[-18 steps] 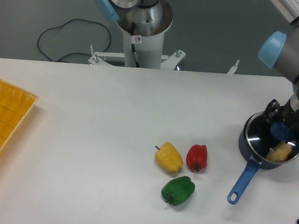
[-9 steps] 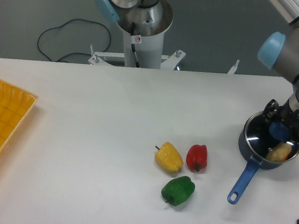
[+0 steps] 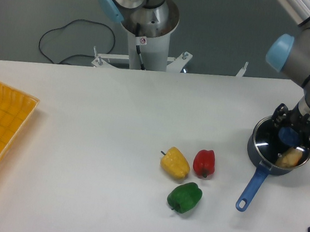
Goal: Close the pot lid
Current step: 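Hold the lid knob and settle the lid flat on the saucepan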
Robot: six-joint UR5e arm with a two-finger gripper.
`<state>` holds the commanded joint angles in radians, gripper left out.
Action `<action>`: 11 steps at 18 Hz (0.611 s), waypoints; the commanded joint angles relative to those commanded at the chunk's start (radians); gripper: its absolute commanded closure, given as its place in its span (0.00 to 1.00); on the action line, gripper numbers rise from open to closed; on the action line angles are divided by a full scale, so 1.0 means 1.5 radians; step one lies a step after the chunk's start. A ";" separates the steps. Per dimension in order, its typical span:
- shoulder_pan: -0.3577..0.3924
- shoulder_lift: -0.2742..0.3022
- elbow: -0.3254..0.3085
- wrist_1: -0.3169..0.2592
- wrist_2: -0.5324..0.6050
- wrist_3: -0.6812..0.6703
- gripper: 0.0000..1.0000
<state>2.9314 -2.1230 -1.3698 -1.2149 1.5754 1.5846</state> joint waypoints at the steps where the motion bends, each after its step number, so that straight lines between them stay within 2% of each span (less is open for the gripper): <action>1: 0.000 0.000 0.000 0.000 0.000 0.000 0.43; 4: 0.000 0.000 0.000 0.001 0.000 0.001 0.40; 11: 0.001 -0.001 -0.003 0.005 -0.001 0.002 0.39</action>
<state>2.9330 -2.1246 -1.3744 -1.2072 1.5739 1.5877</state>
